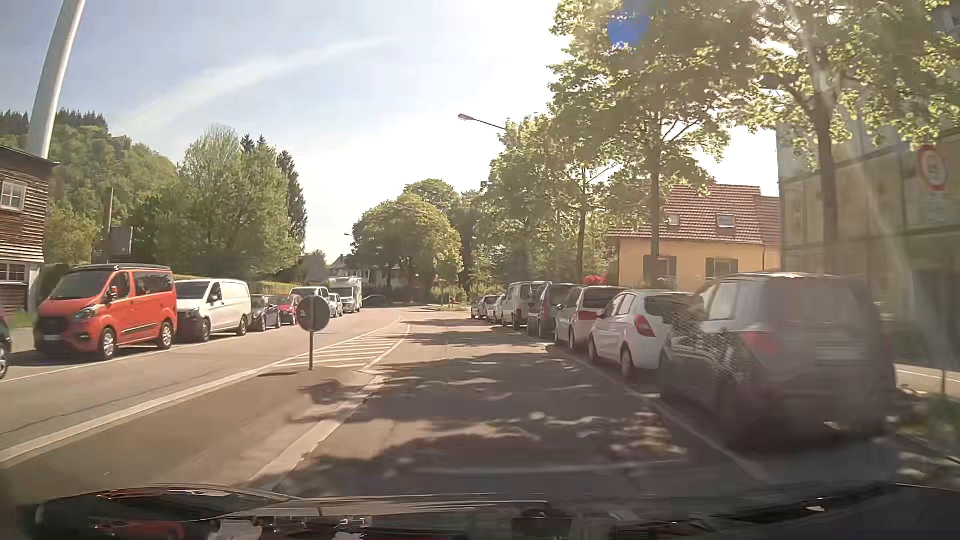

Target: Follow the waypoints while adhering to traffic rules and regulations

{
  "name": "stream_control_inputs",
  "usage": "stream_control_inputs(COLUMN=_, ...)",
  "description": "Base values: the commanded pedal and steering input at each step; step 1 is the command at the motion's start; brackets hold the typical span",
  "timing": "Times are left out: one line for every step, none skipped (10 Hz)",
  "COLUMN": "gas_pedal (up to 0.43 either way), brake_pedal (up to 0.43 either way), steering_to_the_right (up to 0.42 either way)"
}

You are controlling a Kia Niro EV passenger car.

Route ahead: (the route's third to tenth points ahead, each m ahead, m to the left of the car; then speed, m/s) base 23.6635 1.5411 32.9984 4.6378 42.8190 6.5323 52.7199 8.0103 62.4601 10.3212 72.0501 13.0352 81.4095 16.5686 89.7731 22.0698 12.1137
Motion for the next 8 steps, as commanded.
stream_control_inputs(gas_pedal=0.067, brake_pedal=0.000, steering_to_the_right=-0.021)
stream_control_inputs(gas_pedal=0.067, brake_pedal=0.000, steering_to_the_right=-0.020)
stream_control_inputs(gas_pedal=0.067, brake_pedal=0.000, steering_to_the_right=-0.020)
stream_control_inputs(gas_pedal=0.067, brake_pedal=0.000, steering_to_the_right=-0.021)
stream_control_inputs(gas_pedal=0.067, brake_pedal=0.000, steering_to_the_right=-0.021)
stream_control_inputs(gas_pedal=0.067, brake_pedal=0.000, steering_to_the_right=-0.021)
stream_control_inputs(gas_pedal=0.067, brake_pedal=0.000, steering_to_the_right=-0.021)
stream_control_inputs(gas_pedal=0.067, brake_pedal=0.000, steering_to_the_right=-0.021)
